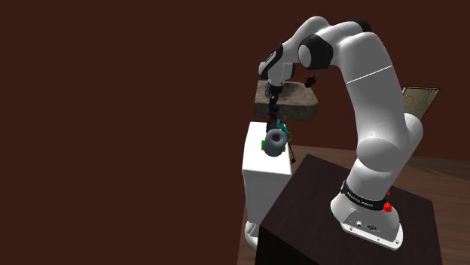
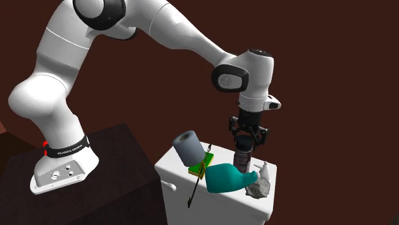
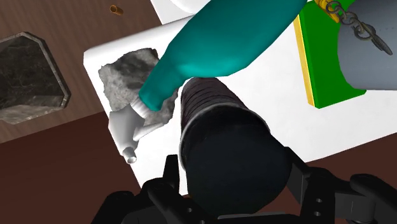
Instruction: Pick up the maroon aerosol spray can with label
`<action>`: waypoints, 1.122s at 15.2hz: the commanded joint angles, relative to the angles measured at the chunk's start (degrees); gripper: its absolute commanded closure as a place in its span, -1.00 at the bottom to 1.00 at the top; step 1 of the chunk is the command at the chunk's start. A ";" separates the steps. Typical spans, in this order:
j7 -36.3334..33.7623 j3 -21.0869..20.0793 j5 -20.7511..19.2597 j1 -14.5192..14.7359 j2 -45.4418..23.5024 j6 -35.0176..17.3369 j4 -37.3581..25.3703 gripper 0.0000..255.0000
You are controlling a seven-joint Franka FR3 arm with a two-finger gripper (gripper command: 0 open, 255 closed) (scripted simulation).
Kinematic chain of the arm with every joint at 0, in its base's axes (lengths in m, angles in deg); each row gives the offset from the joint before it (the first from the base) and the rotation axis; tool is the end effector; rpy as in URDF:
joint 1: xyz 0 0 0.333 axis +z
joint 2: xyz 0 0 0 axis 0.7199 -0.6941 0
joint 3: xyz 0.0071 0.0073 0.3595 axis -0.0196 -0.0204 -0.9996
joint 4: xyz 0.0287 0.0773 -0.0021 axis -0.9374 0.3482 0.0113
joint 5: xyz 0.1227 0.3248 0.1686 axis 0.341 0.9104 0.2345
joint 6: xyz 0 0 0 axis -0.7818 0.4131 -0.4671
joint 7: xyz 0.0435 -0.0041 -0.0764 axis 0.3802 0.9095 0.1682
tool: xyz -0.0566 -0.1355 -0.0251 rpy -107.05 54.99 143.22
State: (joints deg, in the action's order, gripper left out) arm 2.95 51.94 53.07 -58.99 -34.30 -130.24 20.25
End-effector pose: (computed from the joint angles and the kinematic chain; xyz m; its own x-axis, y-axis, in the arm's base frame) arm 0.5679 -0.4065 0.2737 0.9684 0.2454 0.0439 0.2466 -0.9688 -0.0244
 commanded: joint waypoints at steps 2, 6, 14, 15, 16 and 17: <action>-0.01 0.00 -0.01 0.01 -0.02 0.01 0.08 1.00; -0.53 0.51 -0.74 0.31 1.16 1.58 -0.41 1.00; -1.86 1.77 -2.67 1.02 4.24 5.96 -2.03 1.00; -2.02 1.91 -2.90 1.08 4.59 6.53 -2.29 1.00; -2.18 2.05 -3.12 1.15 4.93 7.11 -2.57 1.00; -2.34 2.18 -3.34 1.21 5.26 7.69 -2.87 1.00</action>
State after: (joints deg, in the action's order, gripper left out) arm 0.84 53.98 49.97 -57.93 -29.47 -123.07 17.58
